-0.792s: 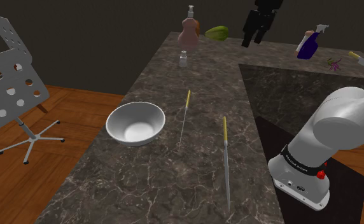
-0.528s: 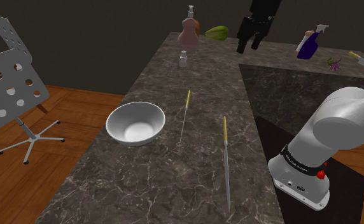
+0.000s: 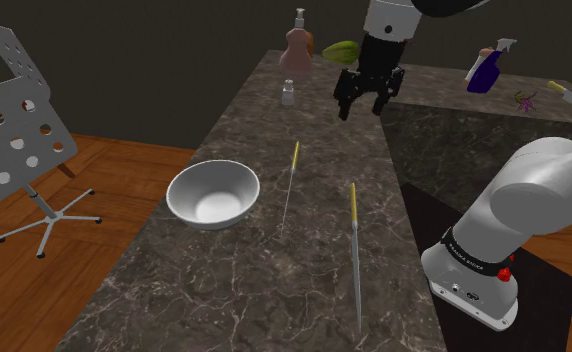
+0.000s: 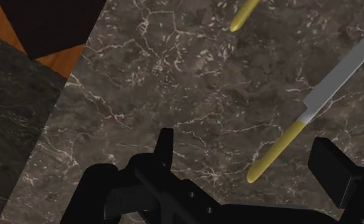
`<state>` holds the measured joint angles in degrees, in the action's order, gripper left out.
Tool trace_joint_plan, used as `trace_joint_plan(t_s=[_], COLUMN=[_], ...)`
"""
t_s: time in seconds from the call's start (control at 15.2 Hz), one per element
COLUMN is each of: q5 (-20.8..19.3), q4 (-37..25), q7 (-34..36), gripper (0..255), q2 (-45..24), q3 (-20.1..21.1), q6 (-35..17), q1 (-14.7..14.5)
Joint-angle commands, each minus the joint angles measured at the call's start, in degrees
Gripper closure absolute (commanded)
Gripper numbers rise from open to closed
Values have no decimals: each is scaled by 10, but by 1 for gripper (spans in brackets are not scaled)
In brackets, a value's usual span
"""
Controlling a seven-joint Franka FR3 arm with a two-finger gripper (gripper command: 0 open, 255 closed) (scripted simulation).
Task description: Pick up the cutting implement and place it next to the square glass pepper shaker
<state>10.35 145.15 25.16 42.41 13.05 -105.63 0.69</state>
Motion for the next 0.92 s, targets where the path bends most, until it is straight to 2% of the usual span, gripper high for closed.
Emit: trace_joint_plan(t_s=[0.0,0.46,0.66,0.86], q5=[18,45,32,-6], q4=[10,2,-19,-48], q7=[63,270,367,475], gripper=[0,0,0,0], q2=[-24,-138,-207,-287], q3=[38,159,212,264], q6=[-37,-147,-194,-238], q1=[3,34,59,91])
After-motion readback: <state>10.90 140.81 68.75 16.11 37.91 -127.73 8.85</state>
